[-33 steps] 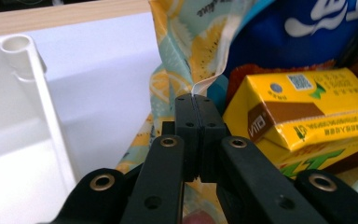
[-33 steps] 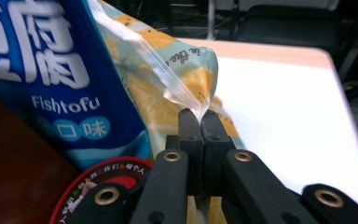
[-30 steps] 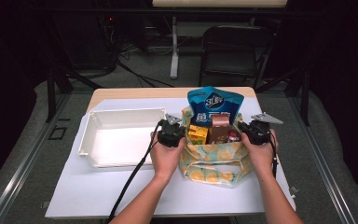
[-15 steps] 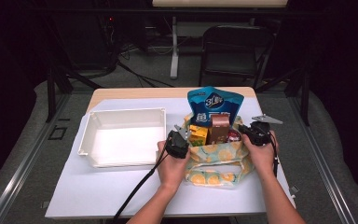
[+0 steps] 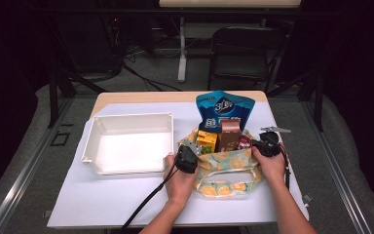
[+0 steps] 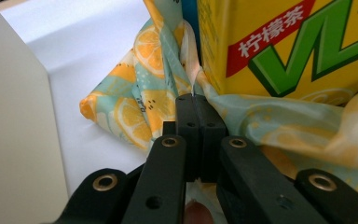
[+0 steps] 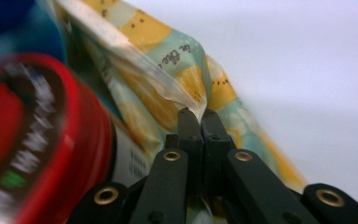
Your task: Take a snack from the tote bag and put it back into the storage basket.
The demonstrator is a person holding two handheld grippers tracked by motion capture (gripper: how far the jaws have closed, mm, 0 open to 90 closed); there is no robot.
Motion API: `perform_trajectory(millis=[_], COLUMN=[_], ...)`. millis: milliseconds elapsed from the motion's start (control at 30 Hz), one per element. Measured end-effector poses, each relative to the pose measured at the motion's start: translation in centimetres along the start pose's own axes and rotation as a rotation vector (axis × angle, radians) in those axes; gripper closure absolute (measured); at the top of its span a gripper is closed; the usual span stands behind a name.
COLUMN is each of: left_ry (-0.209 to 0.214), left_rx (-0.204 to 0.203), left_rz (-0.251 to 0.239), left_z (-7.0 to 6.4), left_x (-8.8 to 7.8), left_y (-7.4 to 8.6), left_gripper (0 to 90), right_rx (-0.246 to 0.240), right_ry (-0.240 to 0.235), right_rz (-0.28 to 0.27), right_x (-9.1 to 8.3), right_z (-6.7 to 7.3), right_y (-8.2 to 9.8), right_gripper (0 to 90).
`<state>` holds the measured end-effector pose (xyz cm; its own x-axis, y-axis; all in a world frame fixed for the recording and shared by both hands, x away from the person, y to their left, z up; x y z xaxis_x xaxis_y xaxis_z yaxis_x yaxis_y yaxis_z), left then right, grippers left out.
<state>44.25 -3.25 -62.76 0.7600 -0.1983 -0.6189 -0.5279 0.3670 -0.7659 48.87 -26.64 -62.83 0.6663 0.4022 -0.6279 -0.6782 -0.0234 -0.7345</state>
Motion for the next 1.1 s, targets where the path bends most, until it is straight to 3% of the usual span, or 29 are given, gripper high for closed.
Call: perform_trajectory(millis=[133, 200, 300, 367, 433, 533, 600, 700, 800, 867, 933, 967, 1033, 1100], left_ry=[0.001, 0.015, 0.049, 0.080, 0.108, 0.159, 0.168, 0.197, 0.232, 0.252, 0.266, 0.269, 0.276, 0.277], left_rx=[-0.015, -0.023, -0.031, -0.035, -0.065, -0.122, -0.135, -0.129, -0.109, -0.133, -0.179, -0.201, -0.231, -0.203], left_rz=[-0.069, -0.089, -0.123, -0.158, -0.203, -0.257, -0.285, -0.277, -0.246, -0.197, -0.157, -0.142, -0.123, -0.086], left_z=[0.3, 0.3, 0.3, 0.4, 0.6, 0.8, 0.8, 0.2, -0.8, -1.1, -1.2, -1.2, -1.2, -1.4], left_x=[-1.3, -2.2, -3.6, -4.8, -6.0, -7.6, -8.4, -8.3, -7.5, -6.4, -5.4, -5.0, -4.5, -3.8], left_y=[0.0, -0.1, -0.7, -1.2, -1.8, -2.8, -3.5, -4.2, -4.2, -3.5, -2.6, -2.2, -1.6, -1.0], left_gripper=[88.8, 85.6, 79.5, 74.4, 70.7, 64.0, 59.1, 52.0, 44.8, 41.6, 39.0, 39.8, 52.0, 63.6], right_rx=[-0.008, -0.008, 0.000, -0.014, -0.036, -0.062, -0.062, -0.047, -0.047, -0.060, -0.029, -0.020, -0.032, -0.046], right_ry=[0.036, 0.034, 0.078, 0.077, 0.070, 0.057, 0.024, 0.010, 0.003, 0.009, -0.006, -0.002, 0.018, 0.025], right_rz=[-0.061, -0.118, -0.182, -0.232, -0.280, -0.316, -0.302, -0.256, -0.213, -0.185, -0.157, -0.145, -0.123, -0.070], right_x=[-1.5, -2.8, -5.2, -6.9, -8.5, -10.2, -10.1, -9.1, -8.2, -7.6, -7.1, -6.8, -6.2, -5.8], right_z=[0.0, 0.3, 0.8, 1.9, 3.1, 4.8, 5.7, 6.1, 6.5, 6.7, 6.7, 6.6, 6.6, 6.3], right_y=[-0.5, -0.9, -1.0, -1.0, -1.5, -1.9, -1.6, -0.3, 1.1, 1.8, 2.5, 2.8, 3.5, 4.3], right_gripper=[67.5, 61.2, 55.1, 52.1, 49.4, 36.9, 32.5, 34.8, 48.7, 57.5, 61.5, 66.4, 74.4, 81.9])
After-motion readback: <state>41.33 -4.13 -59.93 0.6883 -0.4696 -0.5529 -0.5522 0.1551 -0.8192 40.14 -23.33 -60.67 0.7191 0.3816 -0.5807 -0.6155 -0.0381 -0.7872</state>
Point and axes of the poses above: each handheld gripper's, and its own axes: x roughly forward along the jaws, y roughly out of its underside, z roughly to its left, the point moved 10 cm from there along x, roughly forward along the jaws, and after that the axes turned 4 degrees about -y, right-handed, at the moved point
